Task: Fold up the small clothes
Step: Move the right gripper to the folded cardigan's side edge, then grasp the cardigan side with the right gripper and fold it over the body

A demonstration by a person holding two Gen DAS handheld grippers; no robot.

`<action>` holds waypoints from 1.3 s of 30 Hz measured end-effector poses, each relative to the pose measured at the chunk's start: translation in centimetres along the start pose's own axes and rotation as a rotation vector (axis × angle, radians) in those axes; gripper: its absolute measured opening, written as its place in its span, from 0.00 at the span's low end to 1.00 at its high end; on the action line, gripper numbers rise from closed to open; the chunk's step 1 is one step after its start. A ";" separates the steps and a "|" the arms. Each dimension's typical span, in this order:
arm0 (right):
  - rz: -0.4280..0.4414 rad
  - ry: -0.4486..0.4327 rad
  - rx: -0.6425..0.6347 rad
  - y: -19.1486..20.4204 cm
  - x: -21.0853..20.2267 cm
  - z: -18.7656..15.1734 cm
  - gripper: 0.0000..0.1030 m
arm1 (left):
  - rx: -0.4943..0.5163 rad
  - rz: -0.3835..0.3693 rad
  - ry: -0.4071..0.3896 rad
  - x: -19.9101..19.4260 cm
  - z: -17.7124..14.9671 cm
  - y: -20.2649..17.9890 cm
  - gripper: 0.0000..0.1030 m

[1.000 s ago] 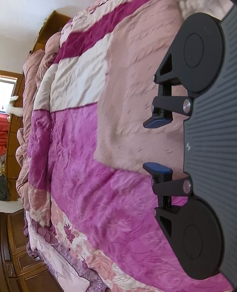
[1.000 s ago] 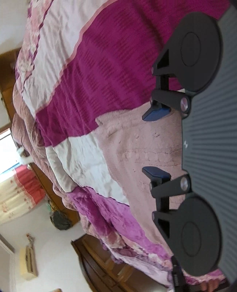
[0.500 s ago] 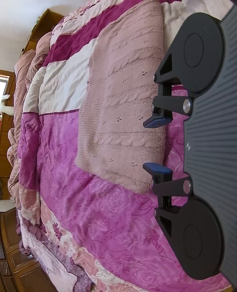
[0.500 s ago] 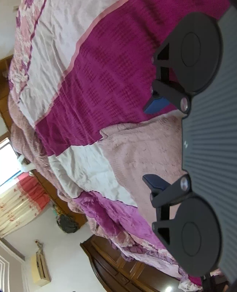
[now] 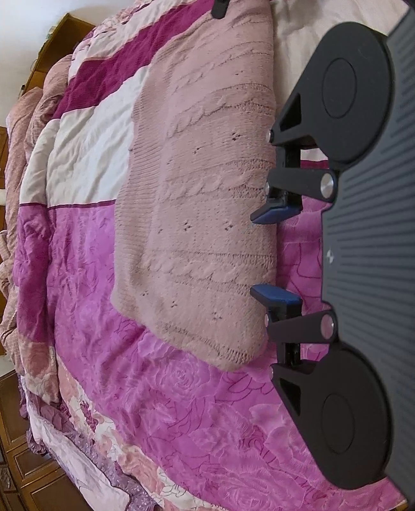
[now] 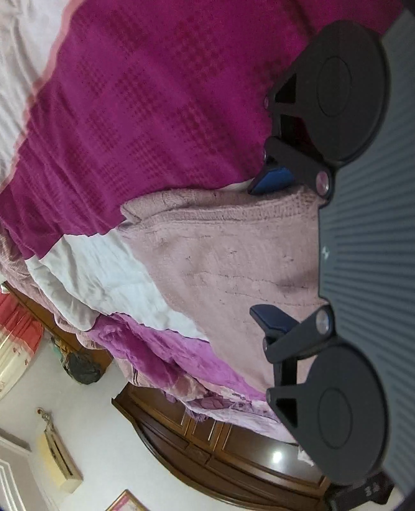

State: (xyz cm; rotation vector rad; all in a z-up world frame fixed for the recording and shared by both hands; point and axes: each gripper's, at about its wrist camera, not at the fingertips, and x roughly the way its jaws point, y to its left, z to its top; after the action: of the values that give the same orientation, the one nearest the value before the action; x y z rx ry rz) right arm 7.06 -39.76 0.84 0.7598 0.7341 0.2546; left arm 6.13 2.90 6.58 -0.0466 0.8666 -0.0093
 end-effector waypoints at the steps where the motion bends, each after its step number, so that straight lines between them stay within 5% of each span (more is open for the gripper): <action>1: 0.005 -0.004 0.006 0.0 0.2 0.1 0.74 | 0.001 0.001 0.003 0.1 -0.1 -0.1 0.49; 6: 0.031 -0.025 0.040 -0.1 0.8 0.5 0.72 | 0.017 0.002 0.015 0.5 -0.5 -0.5 0.49; 10: 0.023 -0.031 0.053 -0.2 0.9 0.5 0.41 | 0.019 -0.003 0.012 0.4 -0.8 -0.6 0.49; 12: 0.015 -0.042 0.056 -0.3 0.8 0.5 0.34 | 0.018 -0.004 0.012 0.4 -0.8 -0.5 0.49; 21: 0.019 -0.080 0.139 -0.9 0.8 0.7 0.35 | 0.008 -0.006 0.011 0.3 -1.0 -0.3 0.49; 31: -0.031 -0.140 -0.061 3.5 0.8 1.3 0.25 | 0.004 -0.017 -0.005 -0.4 -0.9 -0.2 0.49; 39: -0.020 -0.135 -0.005 3.7 0.6 1.6 0.24 | 0.016 -0.008 -0.017 -1.6 -0.9 -0.1 0.49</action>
State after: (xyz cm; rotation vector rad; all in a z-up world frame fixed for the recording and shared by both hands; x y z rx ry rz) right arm 8.78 -37.73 3.94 0.7573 0.6126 0.1848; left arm 4.43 2.86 7.18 -0.0354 0.8495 -0.0229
